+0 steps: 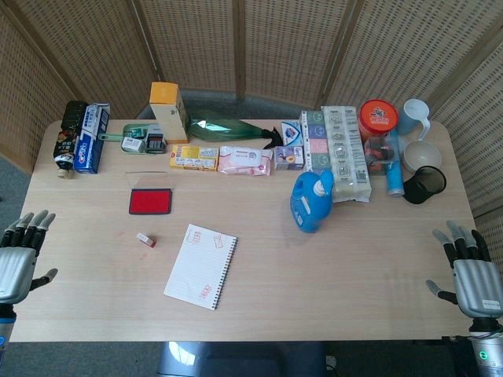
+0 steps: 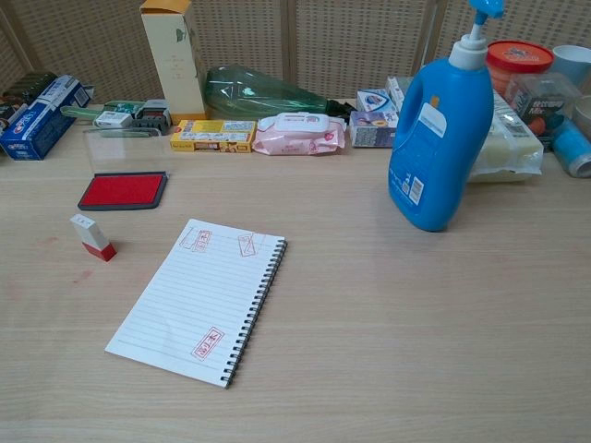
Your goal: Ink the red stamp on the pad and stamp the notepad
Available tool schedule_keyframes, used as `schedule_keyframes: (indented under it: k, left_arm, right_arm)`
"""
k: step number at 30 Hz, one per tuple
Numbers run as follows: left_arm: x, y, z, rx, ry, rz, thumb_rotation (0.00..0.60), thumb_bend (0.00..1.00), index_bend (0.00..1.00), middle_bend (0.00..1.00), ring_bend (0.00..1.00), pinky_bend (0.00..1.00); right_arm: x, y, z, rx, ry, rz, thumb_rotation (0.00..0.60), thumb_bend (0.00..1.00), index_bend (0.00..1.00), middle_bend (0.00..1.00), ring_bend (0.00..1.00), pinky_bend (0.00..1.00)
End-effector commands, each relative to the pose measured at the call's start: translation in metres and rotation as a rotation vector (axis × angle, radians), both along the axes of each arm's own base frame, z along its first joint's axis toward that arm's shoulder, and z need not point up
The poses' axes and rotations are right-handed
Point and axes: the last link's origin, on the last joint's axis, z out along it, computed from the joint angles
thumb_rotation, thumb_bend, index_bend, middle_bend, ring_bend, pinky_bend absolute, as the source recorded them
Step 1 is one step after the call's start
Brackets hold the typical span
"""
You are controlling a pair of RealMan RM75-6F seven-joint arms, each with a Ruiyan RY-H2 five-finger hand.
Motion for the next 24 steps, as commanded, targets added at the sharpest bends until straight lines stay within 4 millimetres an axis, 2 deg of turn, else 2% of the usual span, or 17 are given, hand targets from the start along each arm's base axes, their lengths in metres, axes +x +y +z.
schedule_keyframes:
  k: [1,10,11,12,13,14,15,16,17,20,24]
  left_arm:
    - [-0.001,-0.001,0.0,-0.001,0.003,0.006,0.6,0.0,0.0,0.0,0.0,0.08]
    - [-0.003,-0.002,0.006,0.007,-0.018,0.012,0.6,0.0,0.0,0.0,0.01,0.09]
    - [-0.003,-0.001,0.006,0.004,-0.02,0.011,0.6,0.0,0.0,0.0,0.11,0.16]
    - [-0.003,0.0,0.006,0.001,-0.023,0.009,0.6,0.0,0.0,0.0,0.25,0.27]
    - [-0.003,0.001,0.006,0.002,-0.024,0.01,0.6,0.0,0.0,0.02,0.52,0.52]
    - [-0.003,0.002,0.006,0.005,-0.022,0.012,0.6,0.0,0.0,0.08,0.79,0.78]
    - [-0.004,0.003,0.006,0.007,-0.021,0.011,0.6,0.0,0.0,0.14,0.91,0.9]
    - [-0.002,0.006,0.004,0.005,-0.032,0.002,0.6,0.0,0.0,0.25,0.99,0.99]
    - [-0.001,0.009,0.003,0.01,-0.038,-0.011,0.6,0.0,0.0,0.35,1.0,1.0]
    - [0.0,0.015,-0.005,0.029,-0.007,-0.036,0.6,0.0,0.0,0.51,1.0,1.0]
    - [0.006,0.021,-0.016,0.002,0.001,-0.054,0.6,0.0,0.0,0.55,1.0,1.0]
  right_arm:
    - [0.001,0.0,0.0,0.001,-0.001,0.004,0.6,0.0,0.14,0.01,0.0,0.0]
    - [0.002,0.001,-0.004,0.018,0.005,0.009,0.6,0.0,0.14,0.01,0.0,0.0]
    - [0.003,0.0,-0.005,0.019,0.005,0.011,0.6,0.0,0.14,0.01,0.0,0.0]
    - [0.003,0.0,-0.005,0.02,0.005,0.012,0.6,0.0,0.14,0.01,0.0,0.0]
    - [0.003,0.0,-0.005,0.021,0.006,0.012,0.6,0.0,0.13,0.01,0.0,0.0]
    - [0.003,0.0,-0.005,0.022,0.005,0.01,0.6,0.0,0.13,0.01,0.0,0.0]
    - [0.002,0.0,-0.005,0.022,0.005,0.009,0.6,0.0,0.13,0.01,0.0,0.0]
    - [0.002,0.0,-0.005,0.022,0.002,0.006,0.6,0.0,0.13,0.01,0.0,0.0]
    - [0.002,0.0,-0.005,0.02,0.0,0.004,0.6,0.0,0.13,0.01,0.0,0.0]
    - [0.003,0.0,-0.003,0.015,-0.007,0.007,0.6,0.0,0.13,0.01,0.0,0.0]
    - [0.004,-0.001,-0.004,0.018,-0.009,0.011,0.6,0.0,0.13,0.01,0.0,0.0]
